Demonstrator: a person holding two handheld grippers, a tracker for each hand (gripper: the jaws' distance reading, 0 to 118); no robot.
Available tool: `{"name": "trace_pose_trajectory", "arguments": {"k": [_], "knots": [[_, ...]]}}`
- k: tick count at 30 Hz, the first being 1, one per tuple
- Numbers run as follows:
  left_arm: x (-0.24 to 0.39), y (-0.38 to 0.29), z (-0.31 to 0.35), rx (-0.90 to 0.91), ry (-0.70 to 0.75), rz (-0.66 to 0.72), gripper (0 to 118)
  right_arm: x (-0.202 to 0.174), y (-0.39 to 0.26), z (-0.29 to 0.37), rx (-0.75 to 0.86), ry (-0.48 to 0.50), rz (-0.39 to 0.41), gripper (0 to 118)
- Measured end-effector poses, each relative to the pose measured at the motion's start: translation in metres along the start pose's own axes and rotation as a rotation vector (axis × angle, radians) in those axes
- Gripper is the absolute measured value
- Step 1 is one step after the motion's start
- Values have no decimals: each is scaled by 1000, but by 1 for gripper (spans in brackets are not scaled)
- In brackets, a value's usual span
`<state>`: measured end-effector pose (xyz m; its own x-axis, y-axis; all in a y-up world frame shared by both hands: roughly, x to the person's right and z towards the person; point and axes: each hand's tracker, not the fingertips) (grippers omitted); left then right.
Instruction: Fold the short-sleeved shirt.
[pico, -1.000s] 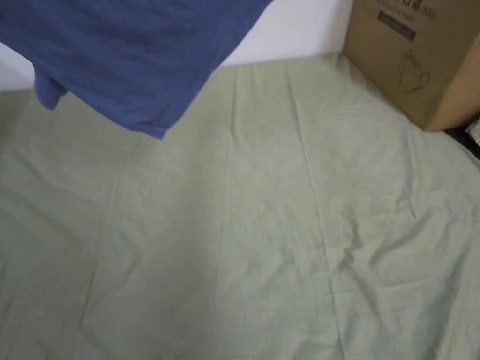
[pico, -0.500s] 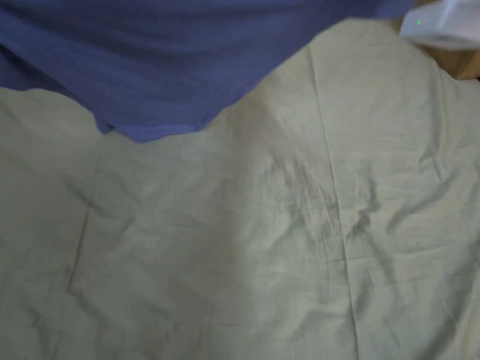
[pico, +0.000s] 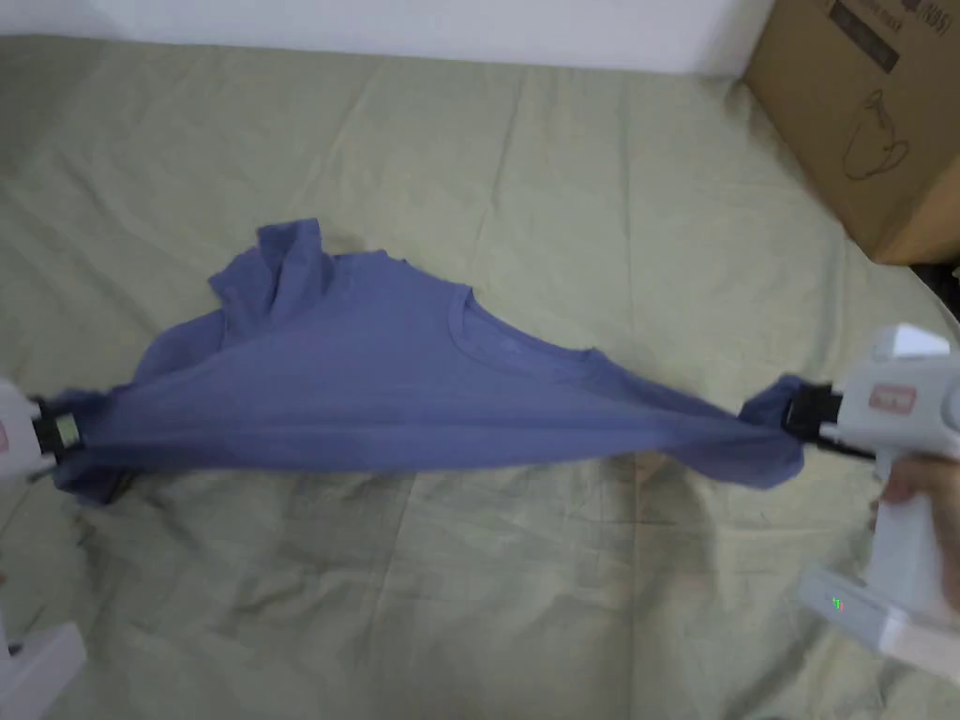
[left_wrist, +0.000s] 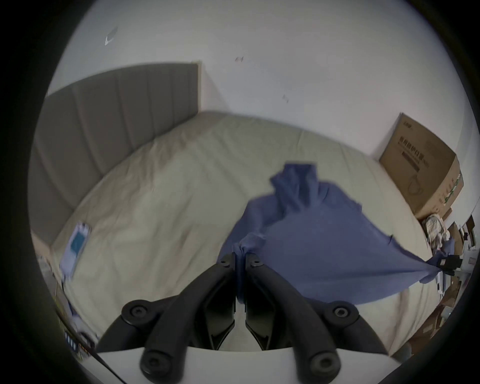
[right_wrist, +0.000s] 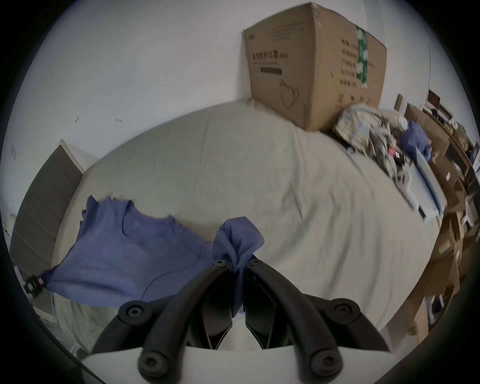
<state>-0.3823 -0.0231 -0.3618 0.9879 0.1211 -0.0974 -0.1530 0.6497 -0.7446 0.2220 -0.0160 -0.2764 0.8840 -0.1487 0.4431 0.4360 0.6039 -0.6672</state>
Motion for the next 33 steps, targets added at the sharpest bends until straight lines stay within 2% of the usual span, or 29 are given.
{"name": "trace_pose_trajectory", "arguments": {"k": [1, 5, 8, 10, 13, 14, 15, 16, 18, 19, 21, 24, 28, 30, 33], "knots": [[0, -17, 2, -27, 4, 10, 2, 6, -16, 4, -4, -2, -25, 4], [-15, -61, 18, -61, 47, -17, 2, 19, -72, 24, -5, 10, -23, 4], [-21, -81, 31, -80, 40, -1, 2, 27, -103, 33, -33, 14, -55, 4], [-19, -89, 29, -98, 57, -30, 2, 27, -117, 41, -68, 4, 1, 4], [-22, -97, 39, -95, 65, -51, 3, 31, -130, 49, -58, 2, -10, 4], [-24, -97, 40, -93, 50, -31, 11, 32, -131, 51, -60, 25, -33, 5], [-25, -95, 41, -90, 52, 9, 30, 31, -132, 56, -45, 17, -52, 16], [-27, -92, 45, -83, 70, 31, 53, 31, -130, 60, -39, 1, -48, 37], [-33, -83, 58, -12, 79, 78, 103, 28, -123, 71, -6, -35, -25, 94], [-35, -75, 67, 37, 74, 96, 118, 27, -118, 81, 31, -49, -4, 103], [-36, -58, 90, 171, 0, 120, 118, 19, -104, 106, 126, -50, 41, 105], [-21, -37, 123, 350, -27, 60, 118, -2, -84, 148, 307, -53, 131, 105], [10, -36, 154, 603, -42, -69, 118, -38, -81, 197, 556, 4, 237, 110], [25, -43, 166, 685, -5, -149, 118, -54, -88, 210, 648, 26, 261, 116], [43, -55, 173, 728, 36, -256, 117, -69, -102, 220, 724, 44, 266, 116]]}}
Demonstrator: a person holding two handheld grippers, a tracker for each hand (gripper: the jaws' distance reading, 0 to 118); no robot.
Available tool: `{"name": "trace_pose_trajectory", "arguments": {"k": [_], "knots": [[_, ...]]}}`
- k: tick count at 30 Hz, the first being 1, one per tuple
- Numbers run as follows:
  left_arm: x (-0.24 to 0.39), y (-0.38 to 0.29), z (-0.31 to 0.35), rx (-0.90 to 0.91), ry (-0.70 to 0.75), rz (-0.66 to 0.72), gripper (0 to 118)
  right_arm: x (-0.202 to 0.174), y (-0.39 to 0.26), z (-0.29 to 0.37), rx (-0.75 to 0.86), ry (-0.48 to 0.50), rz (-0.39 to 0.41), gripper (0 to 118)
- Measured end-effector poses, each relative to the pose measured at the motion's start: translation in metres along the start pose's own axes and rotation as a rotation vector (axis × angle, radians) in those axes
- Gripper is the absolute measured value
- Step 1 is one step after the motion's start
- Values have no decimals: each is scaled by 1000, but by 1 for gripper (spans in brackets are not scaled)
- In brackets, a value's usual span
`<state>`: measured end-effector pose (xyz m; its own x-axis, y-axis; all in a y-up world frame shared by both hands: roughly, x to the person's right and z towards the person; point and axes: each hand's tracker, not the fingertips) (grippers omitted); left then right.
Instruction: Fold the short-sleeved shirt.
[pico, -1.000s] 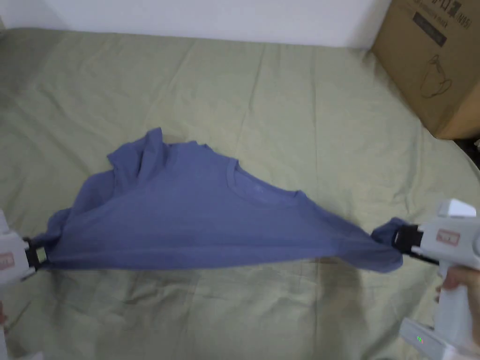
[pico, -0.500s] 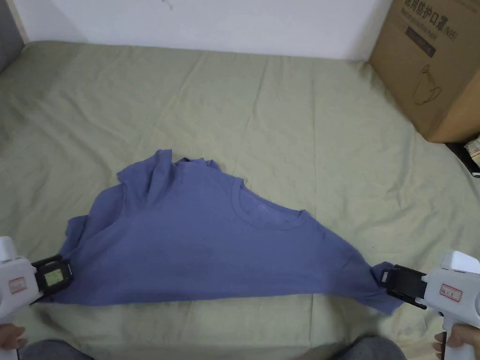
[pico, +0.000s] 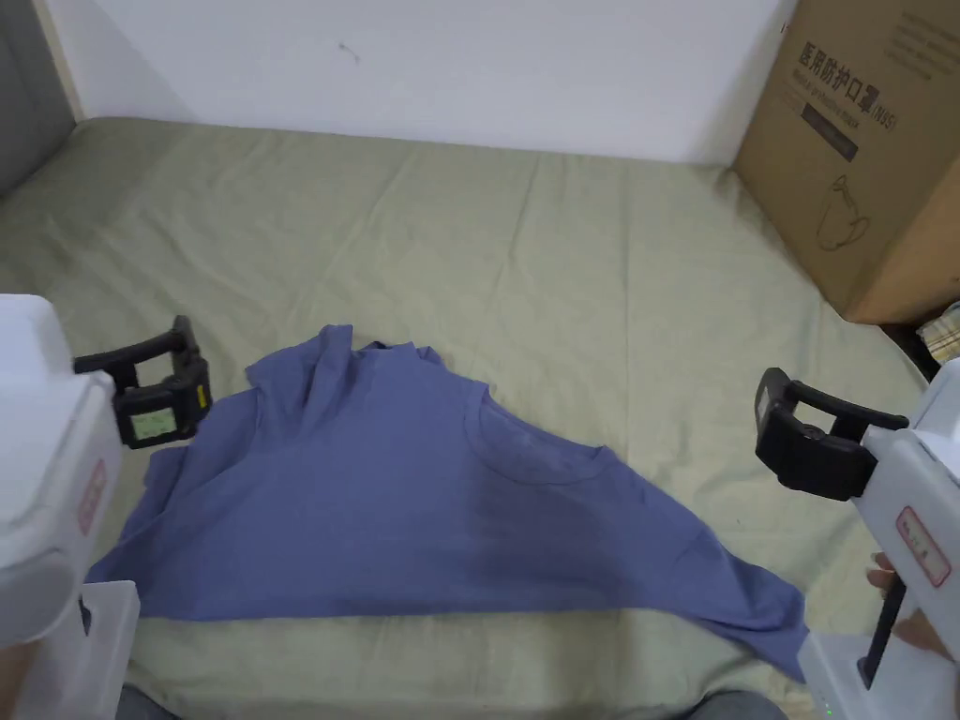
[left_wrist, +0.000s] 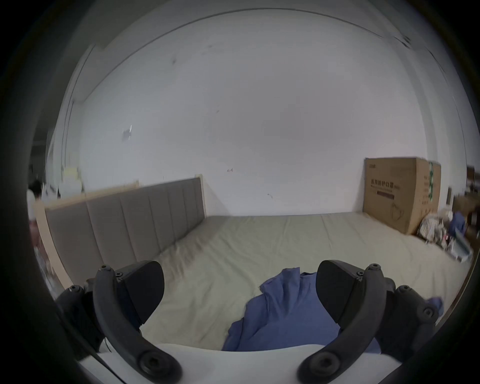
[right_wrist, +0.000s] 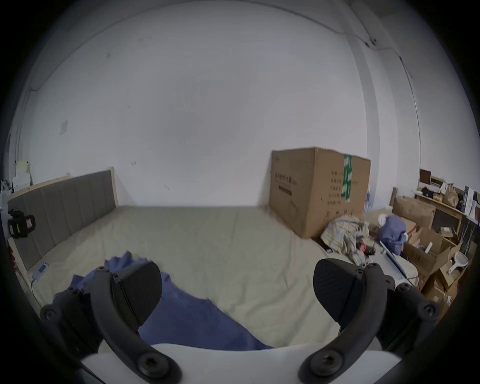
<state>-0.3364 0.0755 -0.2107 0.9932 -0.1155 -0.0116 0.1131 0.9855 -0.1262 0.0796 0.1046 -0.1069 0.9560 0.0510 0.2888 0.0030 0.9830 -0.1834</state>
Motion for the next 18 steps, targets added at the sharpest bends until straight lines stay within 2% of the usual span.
{"name": "trace_pose_trajectory", "arguments": {"k": [2, 3, 5, 6, 7, 8, 9, 10, 12, 18], "knots": [[5, -3, 6, -10, -10, 6, 115, -7, -4, 6, 13, 10, -3, 116], [5, -4, 9, -14, -30, 12, 110, -9, -6, 9, 19, 14, -4, 115], [2, -10, 5, -33, -66, 44, 90, -12, -7, 14, 17, 39, -2, 108], [2, -11, 6, -43, -72, 55, 72, -11, -9, 13, 16, 50, -6, 92], [2, -12, 6, -52, -74, 59, 55, -12, -10, 15, 16, 58, -13, 70], [3, -13, 5, -57, -73, 59, 35, -13, -12, 16, 18, 57, -16, 42], [4, -15, 5, -58, -71, 53, 11, -15, -13, 17, 19, 51, -15, 7], [4, -16, 5, -57, -76, 52, 0, -17, -15, 17, 25, 34, -4, 1], [5, -16, 6, -76, -101, 37, 0, -16, -15, 17, 11, 67, 2, 0], [7, -15, 7, -95, -120, 36, 0, -21, -18, 16, -1, 69, -16, 0]]}}
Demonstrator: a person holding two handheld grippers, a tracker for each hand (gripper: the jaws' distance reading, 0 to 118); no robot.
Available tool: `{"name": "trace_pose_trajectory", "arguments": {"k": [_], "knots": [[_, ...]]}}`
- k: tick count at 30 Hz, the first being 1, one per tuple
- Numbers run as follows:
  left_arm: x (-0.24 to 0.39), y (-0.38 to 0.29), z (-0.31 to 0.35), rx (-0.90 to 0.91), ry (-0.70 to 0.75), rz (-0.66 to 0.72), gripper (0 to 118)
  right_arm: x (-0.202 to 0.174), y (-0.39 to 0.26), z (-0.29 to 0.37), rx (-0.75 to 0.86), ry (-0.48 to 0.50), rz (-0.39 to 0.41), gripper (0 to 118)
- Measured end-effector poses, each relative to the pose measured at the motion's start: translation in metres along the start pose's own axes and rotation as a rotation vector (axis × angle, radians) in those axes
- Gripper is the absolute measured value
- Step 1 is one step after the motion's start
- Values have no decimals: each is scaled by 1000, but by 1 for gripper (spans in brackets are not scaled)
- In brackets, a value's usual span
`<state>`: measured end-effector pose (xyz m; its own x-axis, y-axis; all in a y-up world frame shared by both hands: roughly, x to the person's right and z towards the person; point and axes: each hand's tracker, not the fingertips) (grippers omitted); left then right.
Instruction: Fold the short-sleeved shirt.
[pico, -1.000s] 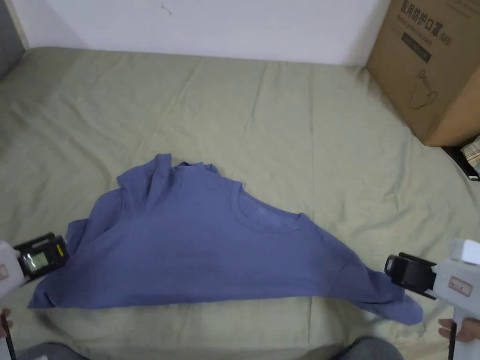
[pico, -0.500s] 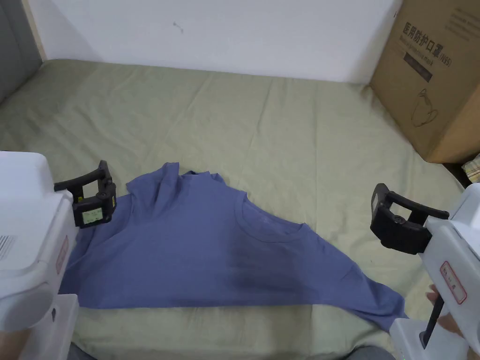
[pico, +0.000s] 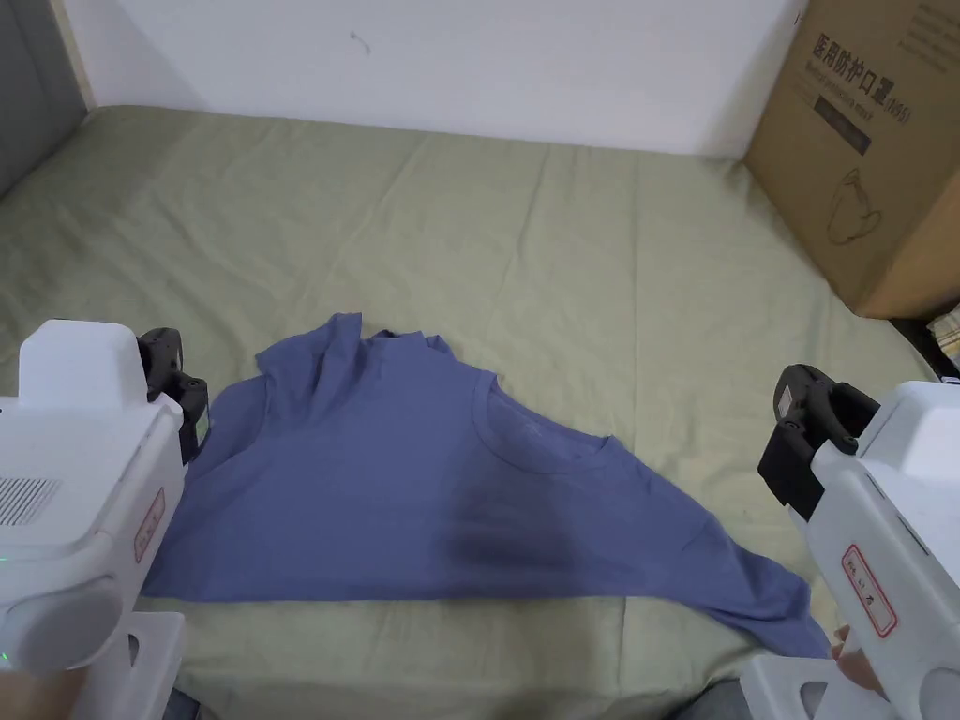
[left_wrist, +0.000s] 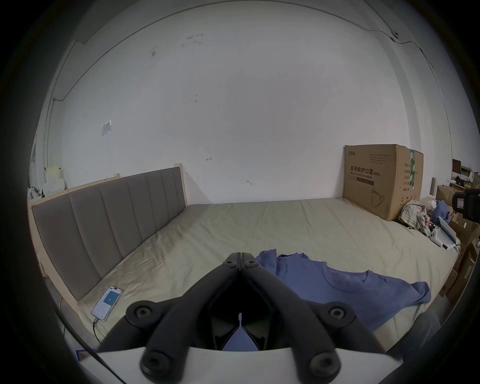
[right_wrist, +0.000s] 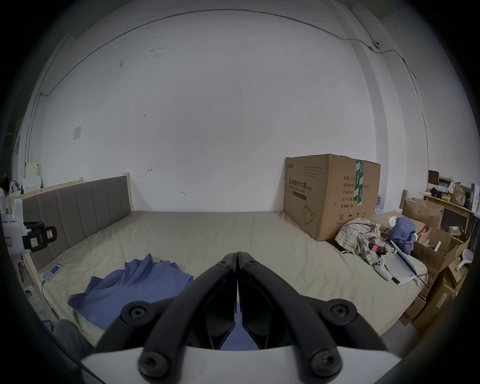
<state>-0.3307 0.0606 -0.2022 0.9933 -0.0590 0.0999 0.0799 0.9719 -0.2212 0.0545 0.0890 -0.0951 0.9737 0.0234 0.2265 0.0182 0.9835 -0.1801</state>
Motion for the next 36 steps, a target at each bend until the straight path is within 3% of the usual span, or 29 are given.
{"name": "trace_pose_trajectory", "arguments": {"k": [9, 13, 14, 15, 16, 17, 18, 26, 28, 33, 35, 36], "knots": [[-32, 25, -24, -103, 39, 30, 0, -6, 0, -4, -19, 20, 11, 0], [-65, 36, -69, -329, -11, 97, 21, -9, -4, -9, -36, 26, 16, 0], [-71, 36, -80, -369, 1, 123, 35, -10, -5, -10, -42, 26, 17, 0], [-78, 35, -94, -418, 5, 134, 71, -11, -6, -12, -48, 26, 19, 0], [-83, 32, -108, -468, 2, 137, 93, -12, -7, -13, -55, 27, 22, 0], [-87, 29, -120, -489, 6, 139, 109, -13, -7, -15, -63, 27, 27, 0], [-88, 29, -126, -507, 4, 144, 118, -14, -8, -17, -71, 23, 34, 0], [-98, -54, -216, -882, 24, 178, 118, -16, -11, -29, -131, -19, 48, 0], [-97, -75, -221, -937, 35, 171, 109, -14, -12, -31, -145, -37, 58, 0], [-97, -102, -228, -964, 58, 245, 78, -10, -11, -35, -160, -90, 57, 0], [-105, -112, -237, -960, 59, 265, 46, -8, -11, -36, -165, -101, 44, 0], [-105, -113, -237, -951, 56, 273, 19, -6, -12, -36, -169, -103, 43, 0]]}}
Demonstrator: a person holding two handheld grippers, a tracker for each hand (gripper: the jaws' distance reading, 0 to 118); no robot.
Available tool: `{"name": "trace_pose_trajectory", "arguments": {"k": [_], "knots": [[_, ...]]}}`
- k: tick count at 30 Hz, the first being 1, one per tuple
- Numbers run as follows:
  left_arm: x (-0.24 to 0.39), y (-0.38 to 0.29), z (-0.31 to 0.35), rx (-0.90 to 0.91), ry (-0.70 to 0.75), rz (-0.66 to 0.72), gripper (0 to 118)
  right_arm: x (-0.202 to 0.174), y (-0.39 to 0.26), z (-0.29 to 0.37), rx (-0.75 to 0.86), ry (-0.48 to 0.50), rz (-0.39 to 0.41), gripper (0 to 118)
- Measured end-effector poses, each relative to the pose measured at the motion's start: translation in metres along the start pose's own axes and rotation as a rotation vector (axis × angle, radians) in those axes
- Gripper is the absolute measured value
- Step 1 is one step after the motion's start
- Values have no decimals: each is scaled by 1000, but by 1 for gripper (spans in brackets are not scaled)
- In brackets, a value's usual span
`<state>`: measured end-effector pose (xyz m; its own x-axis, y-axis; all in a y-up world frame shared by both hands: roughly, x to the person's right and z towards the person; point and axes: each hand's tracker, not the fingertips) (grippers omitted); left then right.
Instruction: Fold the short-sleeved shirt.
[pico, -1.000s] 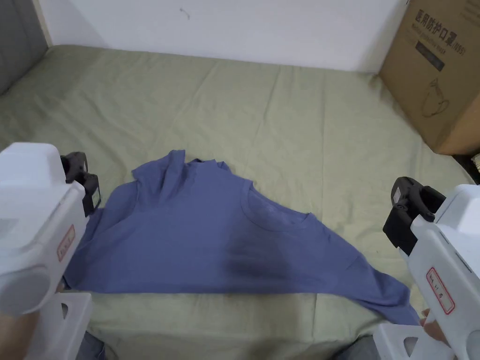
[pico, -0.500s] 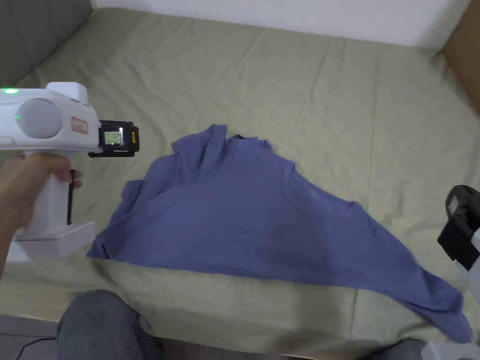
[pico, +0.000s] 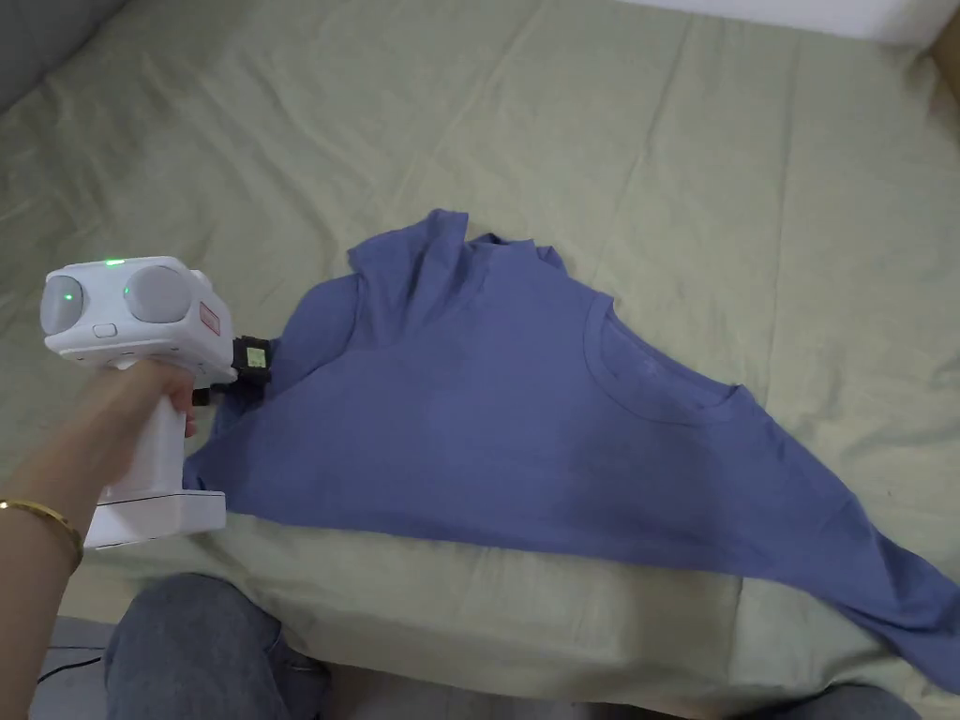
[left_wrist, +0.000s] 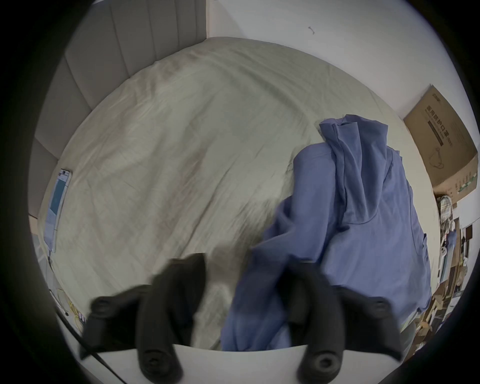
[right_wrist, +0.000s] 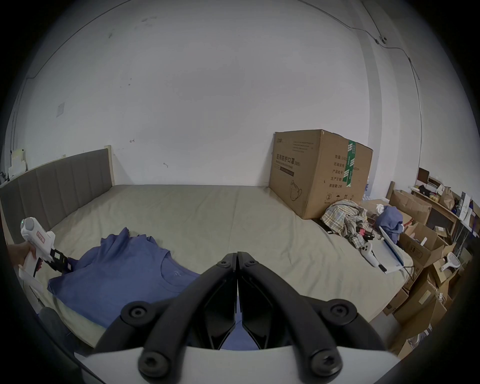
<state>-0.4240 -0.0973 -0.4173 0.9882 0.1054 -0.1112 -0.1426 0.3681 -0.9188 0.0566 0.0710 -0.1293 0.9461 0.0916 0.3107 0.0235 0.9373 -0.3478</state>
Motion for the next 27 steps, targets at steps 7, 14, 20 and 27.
{"name": "trace_pose_trajectory", "arguments": {"k": [7, 14, 20, 27], "knots": [[-6, 0, 13, 41, -53, 3, 0, -3, -6, -4, -31, 8, 13, 0], [-26, -8, 70, 249, -109, 107, 0, 0, -5, -2, -40, 27, 16, 0], [-38, -30, 110, 353, -135, 174, 0, 12, 14, -7, -35, 49, 3, 0], [-34, -40, 104, 355, -133, 180, 0, -1, 65, -56, -92, 234, 14, 114]]}}
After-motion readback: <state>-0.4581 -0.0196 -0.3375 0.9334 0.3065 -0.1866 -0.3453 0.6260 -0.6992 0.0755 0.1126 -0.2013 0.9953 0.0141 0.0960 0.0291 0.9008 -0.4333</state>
